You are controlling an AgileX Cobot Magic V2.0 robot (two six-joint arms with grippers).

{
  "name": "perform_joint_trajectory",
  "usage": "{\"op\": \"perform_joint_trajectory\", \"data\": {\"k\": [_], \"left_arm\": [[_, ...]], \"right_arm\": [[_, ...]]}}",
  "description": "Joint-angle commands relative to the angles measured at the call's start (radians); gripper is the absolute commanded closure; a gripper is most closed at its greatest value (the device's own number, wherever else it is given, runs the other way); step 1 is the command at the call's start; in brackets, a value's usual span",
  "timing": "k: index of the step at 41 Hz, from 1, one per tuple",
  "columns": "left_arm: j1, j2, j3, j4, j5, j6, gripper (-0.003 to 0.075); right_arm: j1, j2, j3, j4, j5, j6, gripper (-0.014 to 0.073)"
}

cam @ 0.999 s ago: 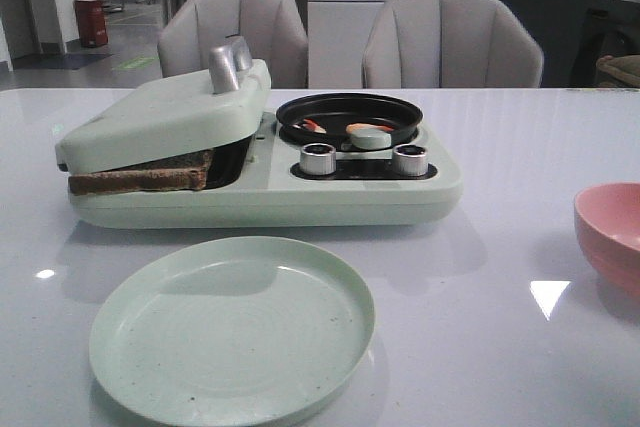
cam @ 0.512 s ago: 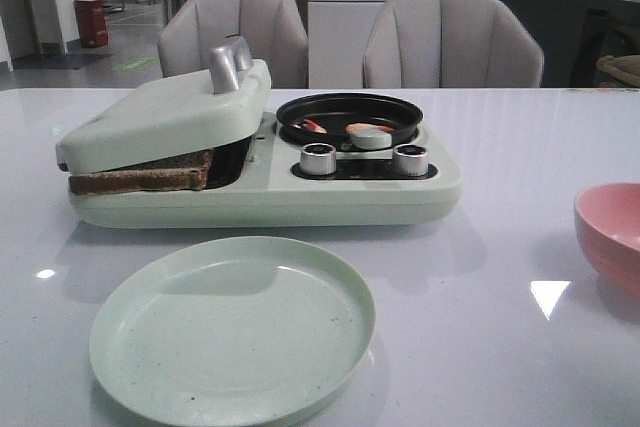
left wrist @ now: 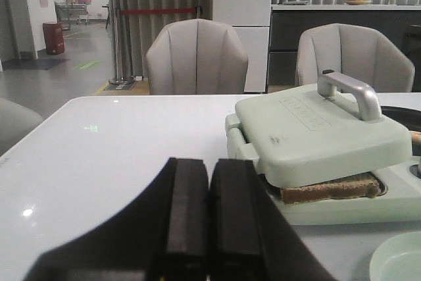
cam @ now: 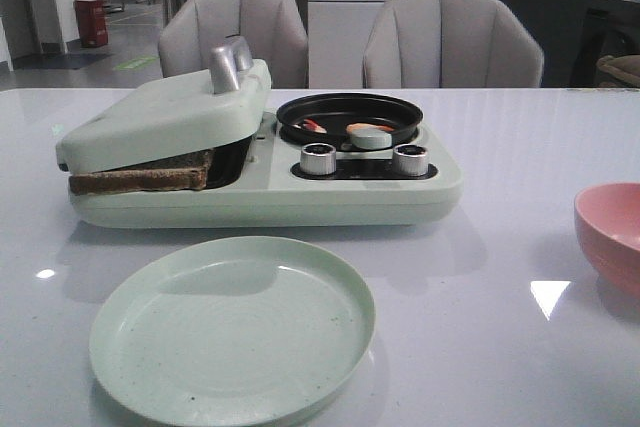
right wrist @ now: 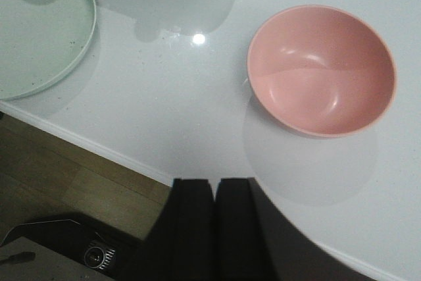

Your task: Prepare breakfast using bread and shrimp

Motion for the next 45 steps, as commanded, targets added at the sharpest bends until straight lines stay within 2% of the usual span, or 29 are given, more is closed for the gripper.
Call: {"op": "perform_joint_trajectory", "data": {"k": [1,11,15,23,30,36,45], "left_arm": [[0.002,-0.018,0.03,0.001,-0.094,-0.016,0.0621],[0.002,-0.018,0.03,0.001,-0.094,-0.016,0.0621],[0.002,-0.018,0.03,0.001,-0.094,-0.016,0.0621],[0.002,-0.018,0.03,0.001,-0.094,-0.016,0.0621],[0.002,-0.018,0.03,0.001,-0.094,-0.016,0.0621],[0.002,-0.018,0.03,0.001,-0.094,-0.016,0.0621],[0.002,-0.018,0.03,0.001,-0.094,-0.016,0.0621]], "right_arm": [[0.001,0.002,-0.028,-0.001,-0.056,0.0,0.0587],[0.001,-0.015,-0.027,-0.001,-0.057,0.0,0.0587],[-0.044,-0.073,-0.02,-0.009,-0.08,-0.001,0.0587],[-0.209,-0.292,0.136,-0.01,-0.373,-0.001,0.0587],[-0.29,-0.486,0.345,-0.01,-0.645,-0.001,0.0587],[-0.322,-0.567,0.482,-0.01,-0.764,-0.001,0.0587],[-0.322,-0.58,0.592,-0.01,-0.868,-0.001,0.0587]]}}
